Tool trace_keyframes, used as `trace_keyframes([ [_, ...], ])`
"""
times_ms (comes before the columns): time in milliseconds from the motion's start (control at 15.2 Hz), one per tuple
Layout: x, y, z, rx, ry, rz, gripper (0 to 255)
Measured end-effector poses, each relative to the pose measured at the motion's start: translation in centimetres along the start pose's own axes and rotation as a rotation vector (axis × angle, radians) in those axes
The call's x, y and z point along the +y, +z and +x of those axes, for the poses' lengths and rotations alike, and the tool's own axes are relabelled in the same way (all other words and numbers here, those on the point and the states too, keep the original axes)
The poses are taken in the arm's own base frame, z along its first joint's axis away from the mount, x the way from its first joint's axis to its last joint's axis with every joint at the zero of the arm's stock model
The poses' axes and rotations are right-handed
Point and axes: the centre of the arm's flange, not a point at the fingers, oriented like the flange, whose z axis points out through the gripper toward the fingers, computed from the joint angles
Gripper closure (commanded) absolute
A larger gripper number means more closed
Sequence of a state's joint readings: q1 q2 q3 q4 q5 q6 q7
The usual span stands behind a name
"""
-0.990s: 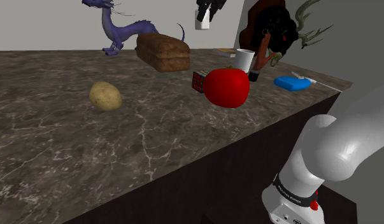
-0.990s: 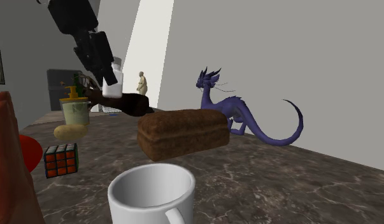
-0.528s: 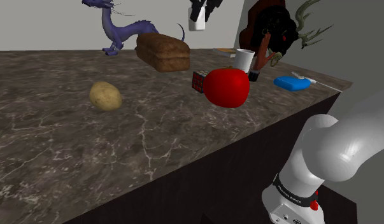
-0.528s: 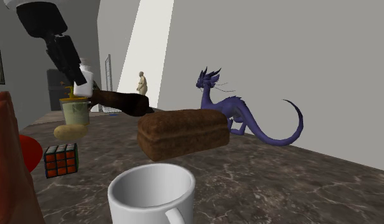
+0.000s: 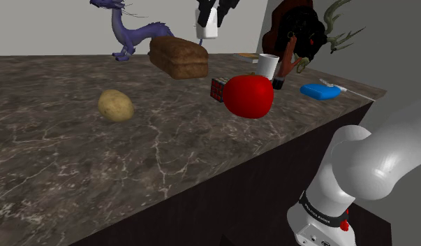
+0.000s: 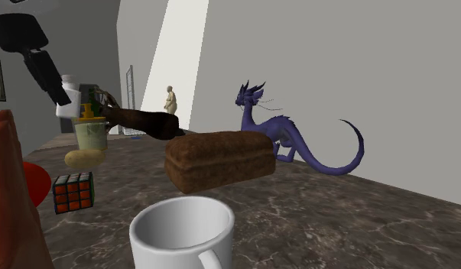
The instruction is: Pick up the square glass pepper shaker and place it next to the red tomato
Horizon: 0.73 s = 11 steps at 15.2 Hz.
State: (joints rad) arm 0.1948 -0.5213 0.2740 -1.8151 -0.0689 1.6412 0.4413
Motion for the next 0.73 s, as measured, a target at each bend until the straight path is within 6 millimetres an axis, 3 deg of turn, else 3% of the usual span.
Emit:
trace_keyframes([
  [726,-0.7,5.0,-2.2,-0.001,0.001,0.0,255],
])
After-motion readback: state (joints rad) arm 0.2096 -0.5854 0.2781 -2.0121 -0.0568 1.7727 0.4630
